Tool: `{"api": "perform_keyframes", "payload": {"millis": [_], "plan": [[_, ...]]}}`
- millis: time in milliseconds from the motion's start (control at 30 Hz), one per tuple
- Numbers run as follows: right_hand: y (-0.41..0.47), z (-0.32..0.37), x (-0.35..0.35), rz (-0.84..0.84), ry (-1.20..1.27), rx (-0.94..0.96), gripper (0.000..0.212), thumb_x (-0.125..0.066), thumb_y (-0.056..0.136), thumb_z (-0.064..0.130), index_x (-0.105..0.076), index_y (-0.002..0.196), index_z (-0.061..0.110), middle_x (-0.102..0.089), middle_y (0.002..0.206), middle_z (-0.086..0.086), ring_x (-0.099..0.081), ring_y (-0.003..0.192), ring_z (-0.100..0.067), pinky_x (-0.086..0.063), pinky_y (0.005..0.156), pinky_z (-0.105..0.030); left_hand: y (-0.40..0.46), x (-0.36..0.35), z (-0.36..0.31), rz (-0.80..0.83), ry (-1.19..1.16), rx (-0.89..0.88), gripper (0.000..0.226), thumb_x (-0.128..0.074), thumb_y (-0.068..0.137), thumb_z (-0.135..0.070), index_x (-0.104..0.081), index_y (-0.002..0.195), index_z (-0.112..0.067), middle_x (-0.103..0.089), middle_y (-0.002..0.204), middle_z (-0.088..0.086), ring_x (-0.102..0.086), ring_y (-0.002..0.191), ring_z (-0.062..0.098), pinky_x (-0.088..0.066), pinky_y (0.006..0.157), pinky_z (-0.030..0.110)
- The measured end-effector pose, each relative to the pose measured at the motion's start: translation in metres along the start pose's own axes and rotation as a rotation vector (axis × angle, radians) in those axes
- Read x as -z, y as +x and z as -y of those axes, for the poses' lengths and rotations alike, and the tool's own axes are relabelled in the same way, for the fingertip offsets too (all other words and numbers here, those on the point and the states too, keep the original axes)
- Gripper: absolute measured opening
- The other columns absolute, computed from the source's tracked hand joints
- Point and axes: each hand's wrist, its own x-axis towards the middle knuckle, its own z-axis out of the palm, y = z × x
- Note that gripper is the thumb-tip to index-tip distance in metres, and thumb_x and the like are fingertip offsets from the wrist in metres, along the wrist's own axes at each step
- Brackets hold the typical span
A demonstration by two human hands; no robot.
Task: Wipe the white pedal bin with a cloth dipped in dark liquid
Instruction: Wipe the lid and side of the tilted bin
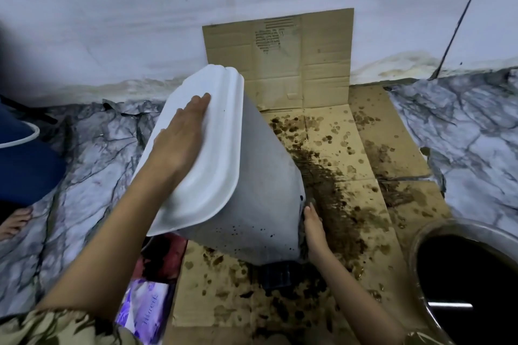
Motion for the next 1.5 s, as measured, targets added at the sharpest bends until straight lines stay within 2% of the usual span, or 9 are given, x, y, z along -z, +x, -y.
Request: {"api": "perform_keyframes", "payload": {"millis": [167,333,400,600,767,1000,1100,1300,1500], "plan": [[-0.049,0.071,-0.038,0.192,0.019,0.376,0.044,-0.028,0.103,0.038,-0.029,0.147,0.031,-0.022,0.156,0.009,-0.02,0.143,-0.01,-0.018,0.119,-0.04,-0.038,-0.006,0.001,-0.006,-0.053,-0.138,0.048,-0.016,0.102,-0.048,-0.021,0.148,-0.037,-0.014,0.156,-0.019,-0.011,0.145,0.005,-0.004,0.12,0.038],[-0.093,0.082,-0.058,0.346,-0.03,0.7,0.036,-0.033,0.099,0.048,-0.028,0.133,0.059,-0.022,0.152,0.027,-0.016,0.141,0.007,-0.014,0.115,-0.022,-0.036,-0.004,0.015,-0.043,-0.069,-0.166,0.046,-0.015,0.099,-0.055,-0.026,0.143,-0.049,-0.017,0.154,-0.024,-0.012,0.145,0.004,-0.004,0.12,0.039],[-0.075,0.051,-0.043,0.251,-0.051,0.621,0.037,-0.032,0.101,0.042,-0.032,0.136,0.051,-0.022,0.154,0.022,-0.017,0.142,0.0,-0.016,0.116,-0.028,-0.035,-0.001,0.02,-0.058,-0.091,-0.141,0.045,-0.017,0.098,-0.057,-0.031,0.14,-0.051,-0.024,0.153,-0.021,-0.019,0.144,0.007,-0.008,0.119,0.036],[-0.016,0.013,0.0,0.021,0.132,-0.054,0.04,-0.034,0.102,0.036,-0.044,0.139,0.024,-0.04,0.148,-0.005,-0.043,0.13,-0.027,-0.035,0.109,-0.048,-0.027,-0.01,0.018,-0.056,-0.108,-0.173,0.048,-0.018,0.098,-0.057,-0.024,0.145,-0.047,-0.019,0.152,-0.027,-0.013,0.144,0.002,-0.004,0.12,0.04],[-0.061,0.072,-0.036,0.158,0.23,0.01,0.05,-0.044,0.091,0.058,-0.055,0.128,0.026,-0.06,0.126,-0.01,-0.056,0.114,-0.03,-0.042,0.104,-0.049,-0.013,-0.018,0.017,-0.054,0.008,-0.224,0.049,-0.012,0.099,-0.051,-0.022,0.146,-0.043,-0.016,0.157,-0.019,-0.01,0.146,0.007,-0.004,0.119,0.046],[-0.14,0.089,-0.072,0.153,0.233,0.672,0.033,-0.034,0.101,0.042,-0.044,0.132,0.043,-0.04,0.145,0.02,-0.032,0.135,0.005,-0.028,0.113,-0.026,-0.015,-0.022,0.017,-0.061,0.093,-0.257,0.049,-0.009,0.1,-0.045,-0.021,0.148,-0.039,-0.015,0.158,-0.014,-0.01,0.147,0.011,-0.007,0.119,0.046],[-0.113,0.037,-0.05,0.003,0.064,0.613,0.037,-0.029,0.102,0.035,-0.043,0.137,0.036,-0.039,0.143,0.021,-0.034,0.125,0.017,-0.03,0.105,-0.011,-0.018,-0.018,0.017,-0.052,0.029,-0.229,0.048,-0.013,0.099,-0.049,-0.023,0.146,-0.042,-0.016,0.157,-0.018,-0.01,0.146,0.007,-0.005,0.12,0.043],[-0.064,-0.012,-0.011,-0.114,-0.063,0.124,0.046,-0.019,0.104,0.034,-0.031,0.147,0.022,-0.028,0.155,0.003,-0.021,0.143,-0.016,-0.019,0.118,-0.041,-0.02,-0.011,0.022,-0.063,-0.075,-0.162,0.049,-0.017,0.097,-0.059,-0.024,0.144,-0.049,-0.016,0.154,-0.025,-0.01,0.144,0.001,-0.004,0.119,0.035],[-0.118,0.066,-0.057,0.11,0.098,0.513,0.039,-0.031,0.103,0.032,-0.037,0.141,0.035,-0.031,0.151,0.015,-0.024,0.14,-0.003,-0.021,0.117,-0.031,-0.017,-0.017,0.016,-0.032,0.036,-0.242,0.048,-0.014,0.1,-0.049,-0.02,0.147,-0.041,-0.014,0.158,-0.017,-0.008,0.146,0.008,-0.004,0.12,0.045]]}}
